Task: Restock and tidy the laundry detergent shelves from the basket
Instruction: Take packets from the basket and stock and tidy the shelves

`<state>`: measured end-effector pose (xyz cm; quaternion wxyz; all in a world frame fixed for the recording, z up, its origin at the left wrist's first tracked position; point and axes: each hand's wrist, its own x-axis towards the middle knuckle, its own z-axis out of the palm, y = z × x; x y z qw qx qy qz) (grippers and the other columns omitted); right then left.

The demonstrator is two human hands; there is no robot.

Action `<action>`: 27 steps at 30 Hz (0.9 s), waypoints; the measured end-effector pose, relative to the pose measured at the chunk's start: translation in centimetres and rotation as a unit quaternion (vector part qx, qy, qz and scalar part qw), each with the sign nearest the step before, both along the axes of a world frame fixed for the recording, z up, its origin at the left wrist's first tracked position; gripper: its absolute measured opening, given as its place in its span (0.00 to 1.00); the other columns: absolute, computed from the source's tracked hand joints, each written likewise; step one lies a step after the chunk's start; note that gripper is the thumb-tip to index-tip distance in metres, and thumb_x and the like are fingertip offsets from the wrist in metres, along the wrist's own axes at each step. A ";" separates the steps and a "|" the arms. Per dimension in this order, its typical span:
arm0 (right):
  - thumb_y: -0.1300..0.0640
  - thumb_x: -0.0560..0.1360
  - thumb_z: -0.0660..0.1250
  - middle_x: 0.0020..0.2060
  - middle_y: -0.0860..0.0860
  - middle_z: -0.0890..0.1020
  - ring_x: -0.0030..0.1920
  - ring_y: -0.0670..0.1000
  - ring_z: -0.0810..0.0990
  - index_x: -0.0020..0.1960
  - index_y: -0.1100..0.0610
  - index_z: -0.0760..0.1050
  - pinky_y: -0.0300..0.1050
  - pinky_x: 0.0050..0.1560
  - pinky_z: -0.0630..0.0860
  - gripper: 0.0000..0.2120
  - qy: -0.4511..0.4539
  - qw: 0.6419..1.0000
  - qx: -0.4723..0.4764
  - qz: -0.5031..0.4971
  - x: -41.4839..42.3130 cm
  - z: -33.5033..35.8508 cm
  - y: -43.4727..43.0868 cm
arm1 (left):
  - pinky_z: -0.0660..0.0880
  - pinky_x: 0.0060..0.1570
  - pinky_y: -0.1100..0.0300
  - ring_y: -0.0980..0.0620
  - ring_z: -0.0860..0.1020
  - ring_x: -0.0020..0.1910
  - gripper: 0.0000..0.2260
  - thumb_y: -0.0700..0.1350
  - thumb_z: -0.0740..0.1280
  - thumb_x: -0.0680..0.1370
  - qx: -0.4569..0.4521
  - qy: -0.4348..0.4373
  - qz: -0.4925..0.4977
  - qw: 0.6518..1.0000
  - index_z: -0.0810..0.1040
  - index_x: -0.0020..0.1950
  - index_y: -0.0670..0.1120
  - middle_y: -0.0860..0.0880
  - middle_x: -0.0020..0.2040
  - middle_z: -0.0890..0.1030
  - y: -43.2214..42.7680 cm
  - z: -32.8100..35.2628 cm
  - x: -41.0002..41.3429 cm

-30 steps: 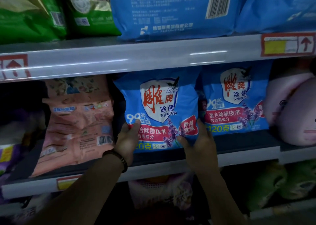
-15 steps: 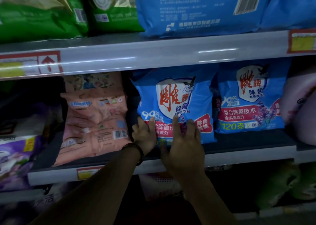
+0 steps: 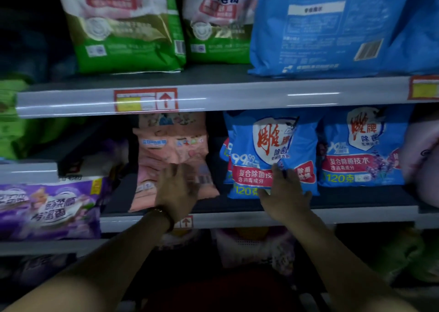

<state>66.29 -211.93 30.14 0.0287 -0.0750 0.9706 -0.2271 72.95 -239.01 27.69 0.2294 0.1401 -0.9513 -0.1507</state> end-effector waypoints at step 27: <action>0.47 0.79 0.69 0.85 0.55 0.40 0.85 0.60 0.39 0.85 0.55 0.37 0.55 0.84 0.49 0.50 -0.005 0.980 -0.026 0.195 6.4 -3.6 -19.1 | 0.78 0.67 0.36 0.36 0.85 0.61 0.23 0.43 0.79 0.74 0.705 -0.073 -0.013 0.706 0.82 0.68 0.40 0.37 0.60 0.86 -11.7 1.3 0.5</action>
